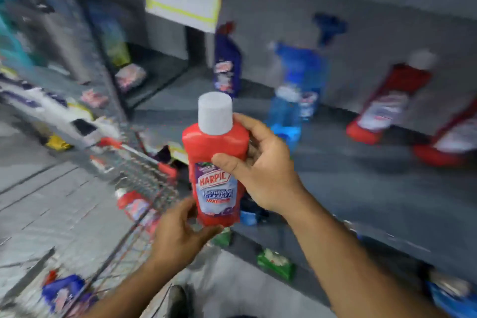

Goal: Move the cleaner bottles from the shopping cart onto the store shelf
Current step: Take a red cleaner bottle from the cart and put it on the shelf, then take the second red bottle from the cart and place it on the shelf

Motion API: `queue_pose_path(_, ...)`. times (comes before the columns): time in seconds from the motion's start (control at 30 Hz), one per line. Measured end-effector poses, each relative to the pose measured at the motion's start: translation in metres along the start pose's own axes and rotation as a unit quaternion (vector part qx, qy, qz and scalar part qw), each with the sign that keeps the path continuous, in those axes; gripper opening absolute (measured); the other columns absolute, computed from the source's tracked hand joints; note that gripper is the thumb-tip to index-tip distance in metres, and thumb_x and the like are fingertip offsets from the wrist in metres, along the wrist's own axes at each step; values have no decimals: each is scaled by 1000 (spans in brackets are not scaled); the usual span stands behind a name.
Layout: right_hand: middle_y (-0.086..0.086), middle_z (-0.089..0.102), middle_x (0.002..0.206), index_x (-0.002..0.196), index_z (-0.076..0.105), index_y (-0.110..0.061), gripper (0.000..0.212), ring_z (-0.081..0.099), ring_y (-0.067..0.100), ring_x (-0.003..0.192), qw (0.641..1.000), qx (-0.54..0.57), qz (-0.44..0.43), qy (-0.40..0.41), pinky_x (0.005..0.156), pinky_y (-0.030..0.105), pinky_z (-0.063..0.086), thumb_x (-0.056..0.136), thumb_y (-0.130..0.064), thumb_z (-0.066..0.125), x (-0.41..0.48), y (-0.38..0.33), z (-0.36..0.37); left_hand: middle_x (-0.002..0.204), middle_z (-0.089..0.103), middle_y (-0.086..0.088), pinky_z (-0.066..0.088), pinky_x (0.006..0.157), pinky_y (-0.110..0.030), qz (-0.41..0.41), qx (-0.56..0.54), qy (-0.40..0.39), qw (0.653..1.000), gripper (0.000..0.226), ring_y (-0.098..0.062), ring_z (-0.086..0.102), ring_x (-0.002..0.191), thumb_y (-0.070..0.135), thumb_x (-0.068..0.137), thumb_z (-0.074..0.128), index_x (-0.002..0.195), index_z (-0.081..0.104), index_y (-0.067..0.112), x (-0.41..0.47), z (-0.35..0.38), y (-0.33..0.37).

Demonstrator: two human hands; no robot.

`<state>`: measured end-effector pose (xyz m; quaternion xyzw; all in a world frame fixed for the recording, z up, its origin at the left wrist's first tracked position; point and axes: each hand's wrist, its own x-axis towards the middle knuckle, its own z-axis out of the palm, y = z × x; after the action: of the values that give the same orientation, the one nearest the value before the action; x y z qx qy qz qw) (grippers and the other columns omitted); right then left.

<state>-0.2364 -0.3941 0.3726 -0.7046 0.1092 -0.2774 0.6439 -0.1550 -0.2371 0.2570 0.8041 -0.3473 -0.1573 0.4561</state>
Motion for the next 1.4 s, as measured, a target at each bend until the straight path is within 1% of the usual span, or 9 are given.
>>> queue_pose_path(0.1,-26,72,102,109,59,-53,56,68,-2,91,994,-10,-25,102,78,15,52,64,-26,78,-55,-10,-84,88,71,27,49,69,-11,92,32,-77,992,39,11,65,85,34,63,86,95,64,40,9,68,51)
queue_pose_path(0.27,-22,73,104,116,57,-35,56,66,-4,93,963,-41,-52,261,79,13,51,72,-3,73,-126,-19,-204,90,74,-4,52,73,-35,233,136,-185,945,40,-26,66,85,49,66,74,92,62,21,24,181,123)
queue_pose_path(0.6,-19,71,111,121,56,-43,52,67,3,102,925,-138,-28,354,79,18,54,78,-18,73,-194,-34,-352,108,71,-10,52,87,-37,339,194,-270,880,50,-30,64,100,47,74,71,112,58,17,34,339,234)
queue_pose_path(0.87,-20,67,121,131,47,-38,61,61,4,115,920,-197,0,339,90,22,52,77,-23,73,-209,-44,-371,118,67,-8,45,96,-39,339,231,-257,875,55,-30,58,111,49,77,67,120,52,19,28,359,249)
queue_pose_path(0.97,9,43,149,147,29,-11,85,44,17,136,854,-286,-46,432,112,38,38,78,-30,76,-223,-48,-355,139,52,-11,33,111,-40,346,197,-245,884,66,-31,41,131,50,83,59,135,42,12,19,328,224)
queue_pose_path(1.03,26,43,145,141,35,2,90,50,6,128,814,-316,-88,479,109,29,41,78,-53,70,-214,-43,-331,139,52,-11,30,114,-41,374,128,-188,899,62,-31,39,134,49,87,55,134,45,11,13,286,187)
queue_pose_path(1.17,30,53,130,126,48,12,64,50,20,123,874,-335,-118,333,107,37,40,84,-32,68,-147,4,-245,130,58,-6,30,115,-41,330,94,-64,937,41,-27,46,130,40,90,56,122,57,13,7,161,85)
queue_pose_path(1.27,6,60,127,120,60,-5,55,55,20,120,909,-369,-108,159,104,44,42,77,-38,74,-106,28,-193,128,60,-7,34,112,-40,183,144,45,971,36,-21,47,128,31,88,60,119,60,15,-3,52,7)
queue_pose_path(1.4,-4,59,110,111,62,-19,27,51,-3,115,932,-308,-192,6,103,18,34,85,-27,60,-34,44,-62,123,61,-17,41,101,-41,-90,192,183,960,36,-33,54,118,27,89,61,119,59,7,-16,-74,-79)
